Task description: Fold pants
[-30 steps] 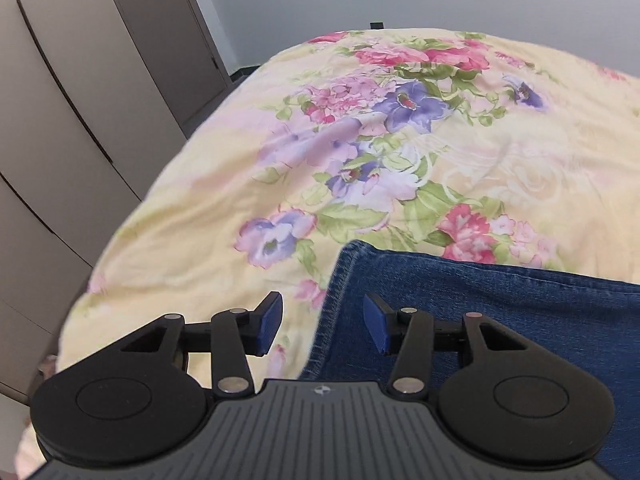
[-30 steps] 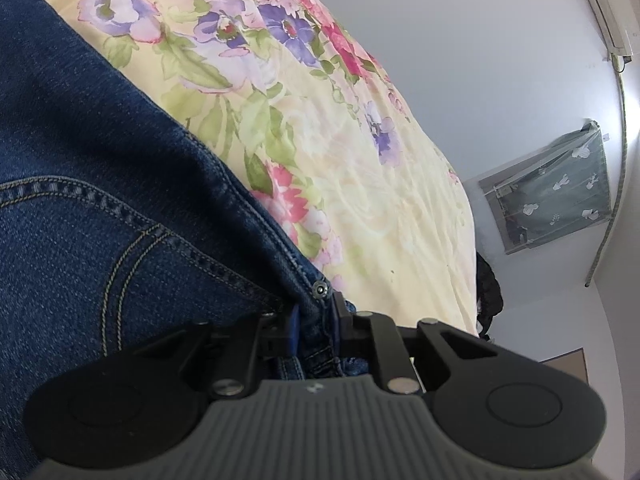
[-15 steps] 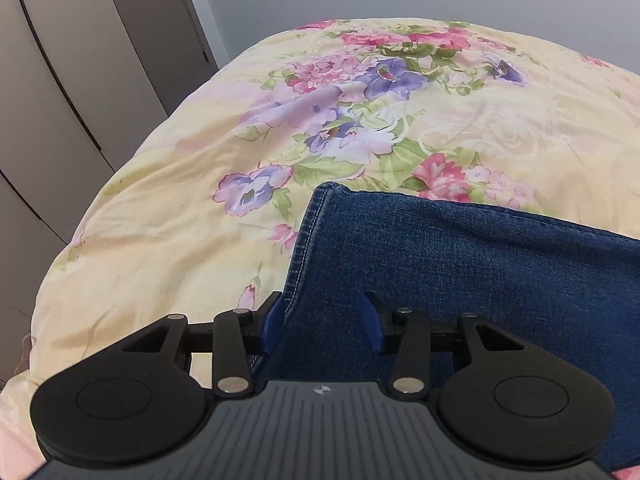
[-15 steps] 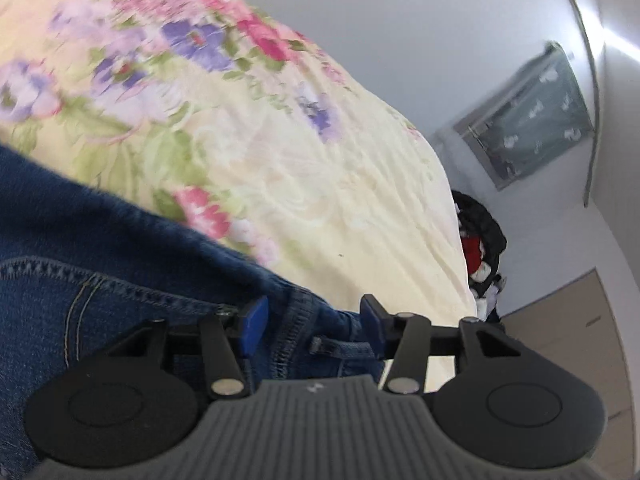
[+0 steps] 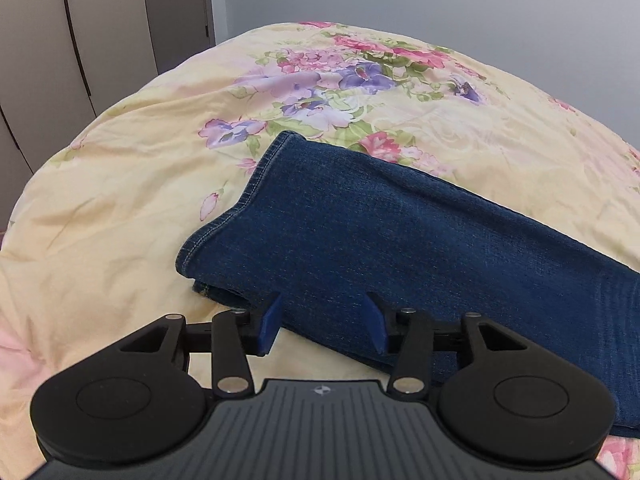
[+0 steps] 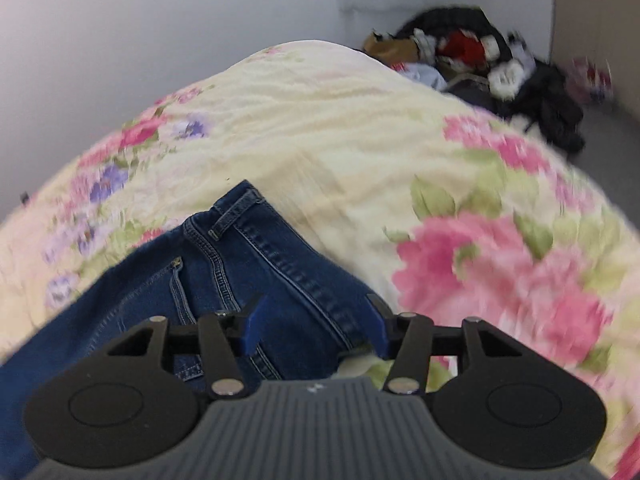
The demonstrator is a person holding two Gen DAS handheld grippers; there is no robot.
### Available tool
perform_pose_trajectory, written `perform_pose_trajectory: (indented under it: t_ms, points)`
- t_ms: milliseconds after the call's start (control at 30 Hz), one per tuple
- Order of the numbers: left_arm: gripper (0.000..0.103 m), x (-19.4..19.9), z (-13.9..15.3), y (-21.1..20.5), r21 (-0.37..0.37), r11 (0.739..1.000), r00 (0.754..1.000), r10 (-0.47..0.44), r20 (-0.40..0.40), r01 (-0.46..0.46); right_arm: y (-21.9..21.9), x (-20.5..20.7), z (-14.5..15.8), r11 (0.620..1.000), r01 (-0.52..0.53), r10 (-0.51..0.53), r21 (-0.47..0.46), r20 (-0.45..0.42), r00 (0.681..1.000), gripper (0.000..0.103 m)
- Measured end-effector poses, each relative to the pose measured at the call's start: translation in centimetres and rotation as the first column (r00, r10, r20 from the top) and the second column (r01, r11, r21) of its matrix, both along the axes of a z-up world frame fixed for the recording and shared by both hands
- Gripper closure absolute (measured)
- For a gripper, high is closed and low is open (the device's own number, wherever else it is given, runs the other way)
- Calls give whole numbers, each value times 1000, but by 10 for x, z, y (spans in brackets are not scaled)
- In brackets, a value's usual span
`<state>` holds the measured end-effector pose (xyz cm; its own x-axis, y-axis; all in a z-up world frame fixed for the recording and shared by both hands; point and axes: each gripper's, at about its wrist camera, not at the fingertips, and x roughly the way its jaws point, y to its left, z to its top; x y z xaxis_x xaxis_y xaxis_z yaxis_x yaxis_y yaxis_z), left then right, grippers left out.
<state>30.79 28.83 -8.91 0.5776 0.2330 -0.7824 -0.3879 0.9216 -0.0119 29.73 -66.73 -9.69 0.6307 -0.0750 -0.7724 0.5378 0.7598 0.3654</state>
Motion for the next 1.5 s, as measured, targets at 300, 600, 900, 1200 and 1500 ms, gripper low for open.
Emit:
perform_pose_trajectory:
  t_ms: [300, 600, 900, 1200, 1500]
  points:
    - [54, 31, -24, -46, 120, 993, 996, -7, -94, 19, -42, -13, -78, 900, 193, -264, 390, 136, 955, 53]
    - [54, 45, -41, -57, 195, 980, 988, -7, -157, 38, -32, 17, -18, 999, -13, 2, 37, 294, 956, 103]
    - [49, 43, -37, -52, 172, 984, 989, -27, -146, 52, -35, 27, -70, 999, 40, -39, -24, 70, 997, 97]
    - [49, 6, 10, -14, 89, 995, 999, -40, -24, 42, 40, 15, -12, 911, -167, 153, -378, -67, 986, 68]
    - [49, -52, 29, 79, -211, 955, 964, 238, 119, -210, 173, -11, -11, 896, -385, 375, -222, -88, 923, 68]
